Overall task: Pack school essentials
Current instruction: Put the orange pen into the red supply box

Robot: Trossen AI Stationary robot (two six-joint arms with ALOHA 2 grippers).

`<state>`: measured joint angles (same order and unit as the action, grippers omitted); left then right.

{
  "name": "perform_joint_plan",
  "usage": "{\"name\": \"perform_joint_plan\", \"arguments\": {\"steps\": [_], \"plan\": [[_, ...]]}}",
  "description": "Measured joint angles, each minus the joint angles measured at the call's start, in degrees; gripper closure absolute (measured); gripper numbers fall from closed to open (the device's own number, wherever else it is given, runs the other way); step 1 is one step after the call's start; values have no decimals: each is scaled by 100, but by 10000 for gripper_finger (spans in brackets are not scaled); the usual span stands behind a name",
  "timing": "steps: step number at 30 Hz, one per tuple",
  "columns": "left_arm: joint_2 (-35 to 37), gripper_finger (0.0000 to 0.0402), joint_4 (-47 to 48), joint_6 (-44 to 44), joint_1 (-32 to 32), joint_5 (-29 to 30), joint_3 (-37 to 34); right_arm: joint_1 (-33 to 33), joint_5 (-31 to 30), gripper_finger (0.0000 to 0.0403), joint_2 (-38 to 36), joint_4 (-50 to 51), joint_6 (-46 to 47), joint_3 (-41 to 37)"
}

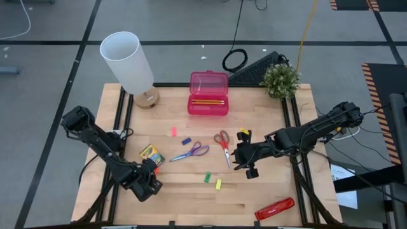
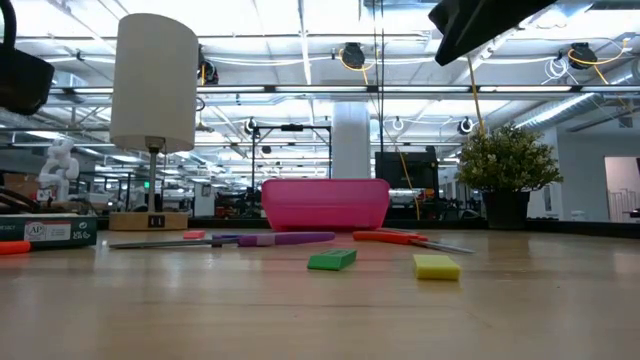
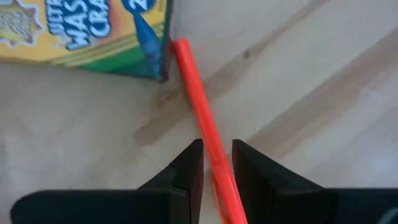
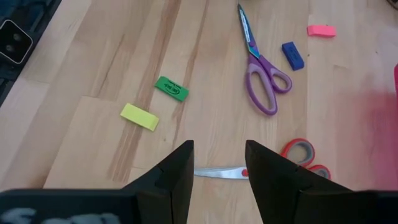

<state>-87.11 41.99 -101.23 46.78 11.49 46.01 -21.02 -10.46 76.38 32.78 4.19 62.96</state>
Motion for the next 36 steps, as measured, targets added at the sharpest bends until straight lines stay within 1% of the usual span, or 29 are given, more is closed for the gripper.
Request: {"name": "perform_joint_plan", "arguments": {"steps": [4, 6, 9, 13, 18, 20, 22, 29, 31, 33, 36], "plan": [[0, 312, -144, 42, -17, 42, -59, 0, 0, 264, 0, -51, -160, 0], [0, 301, -126, 52, -22, 54, -59, 2, -4, 264, 0, -70, -213, 0], [-6, 274, 137, 12, -26, 54, -59, 2, -7, 264, 0, -81, -201, 0], [-119, 244, 159, 34, -57, 50, -59, 0, -2, 264, 0, -77, -23, 0], [-441, 235, 20, 277, -148, -218, -49, -34, -3, 264, 0, 21, 343, 0], [-535, 242, 20, 405, -204, -301, -29, -75, -2, 264, 0, 65, 506, 0], [-562, 258, -5, 544, -255, -315, -32, -139, -1, 264, 0, 60, 628, 0], [-568, 347, -77, 1036, -371, -392, -37, -383, -7, 264, 0, 49, 836, 0], [-567, 366, -76, 1134, -408, -435, -37, -418, -11, 264, 0, 46, 863, 0], [-519, 378, -69, 1232, -435, -494, -39, -430, -155, 264, 2, 21, 865, 0], [-437, 379, -17, 1403, -488, -576, 39, -420, -553, 264, 2, -334, 840, -117]]}}
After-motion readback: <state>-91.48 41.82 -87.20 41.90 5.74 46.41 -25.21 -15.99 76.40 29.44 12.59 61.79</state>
